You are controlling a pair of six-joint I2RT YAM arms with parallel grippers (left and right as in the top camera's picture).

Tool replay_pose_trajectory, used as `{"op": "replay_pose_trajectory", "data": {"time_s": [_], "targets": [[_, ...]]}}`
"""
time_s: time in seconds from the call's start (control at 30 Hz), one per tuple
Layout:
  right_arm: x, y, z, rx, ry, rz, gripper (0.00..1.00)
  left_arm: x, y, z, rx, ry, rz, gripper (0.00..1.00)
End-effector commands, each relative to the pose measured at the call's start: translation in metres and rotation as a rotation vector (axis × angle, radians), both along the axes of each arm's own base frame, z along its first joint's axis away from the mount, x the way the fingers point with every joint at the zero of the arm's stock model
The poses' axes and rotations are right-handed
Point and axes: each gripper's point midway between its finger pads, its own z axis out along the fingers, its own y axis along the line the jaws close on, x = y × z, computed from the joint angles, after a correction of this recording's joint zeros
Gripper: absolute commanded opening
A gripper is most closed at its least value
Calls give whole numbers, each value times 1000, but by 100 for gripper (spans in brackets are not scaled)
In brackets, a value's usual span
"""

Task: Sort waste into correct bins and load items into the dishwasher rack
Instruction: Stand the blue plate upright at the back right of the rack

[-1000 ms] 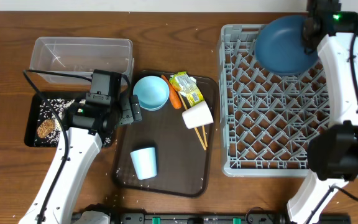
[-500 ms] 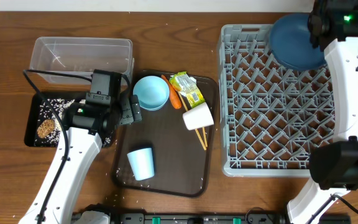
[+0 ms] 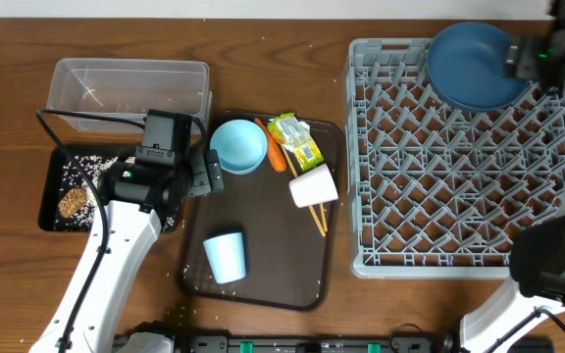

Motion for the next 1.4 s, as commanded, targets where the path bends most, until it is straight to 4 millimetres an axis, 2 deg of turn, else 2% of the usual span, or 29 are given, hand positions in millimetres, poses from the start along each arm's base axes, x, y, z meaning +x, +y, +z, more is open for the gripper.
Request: {"op": "replay_pose_trajectory", "data": {"time_s": [0.0, 0.13, 0.23, 0.47, 0.87, 0.93, 1.0, 1.03, 1.23, 1.37], "targets": [[-1, 4, -27, 204, -2, -73, 84, 0, 3, 0, 21, -3, -7, 98], [0, -1, -61, 242, 40, -131, 79, 0, 3, 0, 21, -3, -7, 98], [6, 7, -82, 293, 47, -117, 75, 0, 3, 0, 21, -3, -7, 98], [9, 11, -114, 360, 43, -191, 61, 0, 3, 0, 21, -3, -7, 98], [12, 43, -171, 455, 23, -216, 39, 0, 3, 0, 21, -3, -7, 98], [10, 45, -176, 457, 25, -220, 26, 0, 3, 0, 21, -3, -7, 98], [10, 45, -178, 456, 23, -220, 6, 0, 3, 0, 21, -3, -7, 98], [10, 43, -178, 453, 20, -223, 1, 0, 3, 0, 21, -3, -7, 98], [14, 27, -172, 434, -20, -226, 1, 0, 3, 0, 21, -3, -7, 98], [19, 14, -150, 397, -79, -192, 1, 0, 3, 0, 21, -3, -7, 98]]}}
